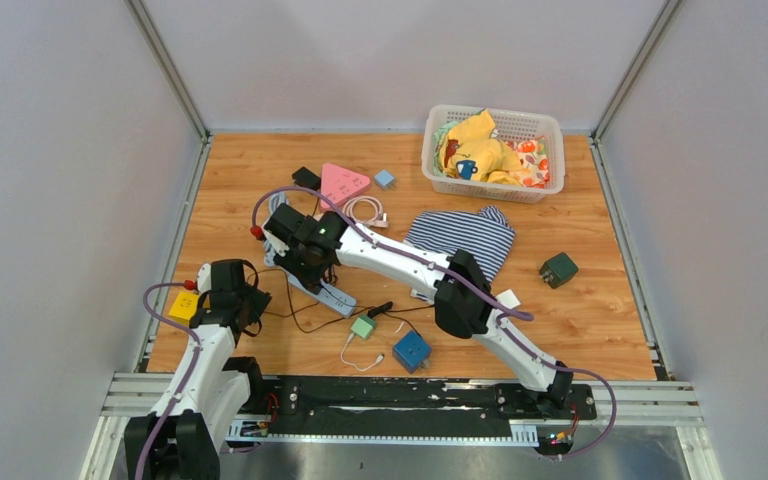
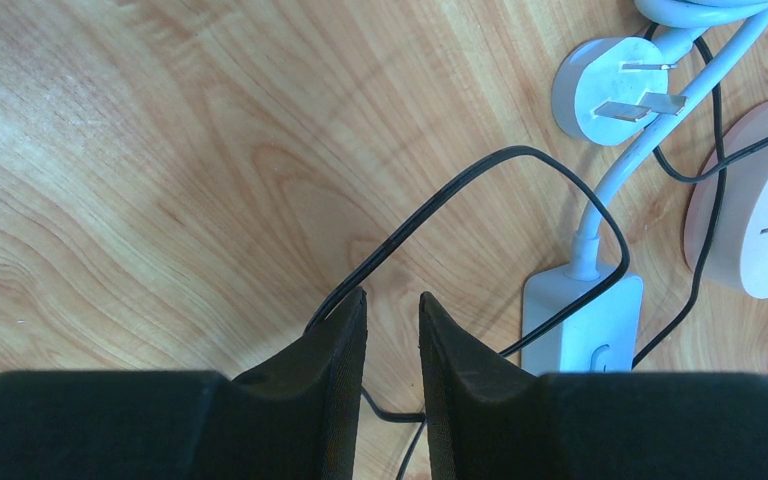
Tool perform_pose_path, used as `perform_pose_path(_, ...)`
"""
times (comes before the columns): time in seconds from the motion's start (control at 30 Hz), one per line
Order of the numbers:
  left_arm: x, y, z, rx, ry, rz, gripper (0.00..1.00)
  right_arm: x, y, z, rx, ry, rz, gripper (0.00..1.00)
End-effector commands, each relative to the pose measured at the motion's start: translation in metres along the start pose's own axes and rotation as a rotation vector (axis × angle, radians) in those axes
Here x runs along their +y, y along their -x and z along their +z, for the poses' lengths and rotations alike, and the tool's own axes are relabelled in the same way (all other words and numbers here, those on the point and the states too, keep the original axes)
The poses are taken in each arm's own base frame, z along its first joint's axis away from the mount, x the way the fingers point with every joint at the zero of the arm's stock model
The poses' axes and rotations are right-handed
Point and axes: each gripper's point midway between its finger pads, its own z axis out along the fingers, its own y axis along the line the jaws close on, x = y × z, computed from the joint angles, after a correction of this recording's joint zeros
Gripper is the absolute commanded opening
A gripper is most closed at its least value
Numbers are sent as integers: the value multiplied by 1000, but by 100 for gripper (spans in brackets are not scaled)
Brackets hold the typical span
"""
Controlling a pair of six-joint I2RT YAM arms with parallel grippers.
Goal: Insert the plug
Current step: Insert the plug into the socket.
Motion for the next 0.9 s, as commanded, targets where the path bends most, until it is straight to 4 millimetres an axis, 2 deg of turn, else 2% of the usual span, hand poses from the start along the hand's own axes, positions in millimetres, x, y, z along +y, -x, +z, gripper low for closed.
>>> perform_pose_path(0.0,6,-2,1,4,15,-16,29,-8,-88,54,278,-57,28,0)
perform_pose_path(0.27,5,0,0,-1,20,-6,29,-15,-121,61,305,-110,38,0)
perform_pose_path(0.33,5,0,0,0,19,-7,29,-16,-124,62,310,-111,35,0)
perform_pose_path(0.4,4,1,-1,1,17,-5,29,-17,-119,59,295,-113,41,0)
perform_pose_path(0.47,2,1,-1,1,10,-3,29,-19,-103,50,251,-109,62,1)
perform_pose_path(0.57,-2,1,-2,6,-3,-1,31,-28,-68,27,149,-108,104,11)
perform_pose_path(0.77,-13,2,-7,29,-43,18,40,-43,0,-30,-63,-10,199,39)
perform_pose_path(0.87,-22,6,-13,31,-67,52,45,-46,17,-49,-131,46,213,51)
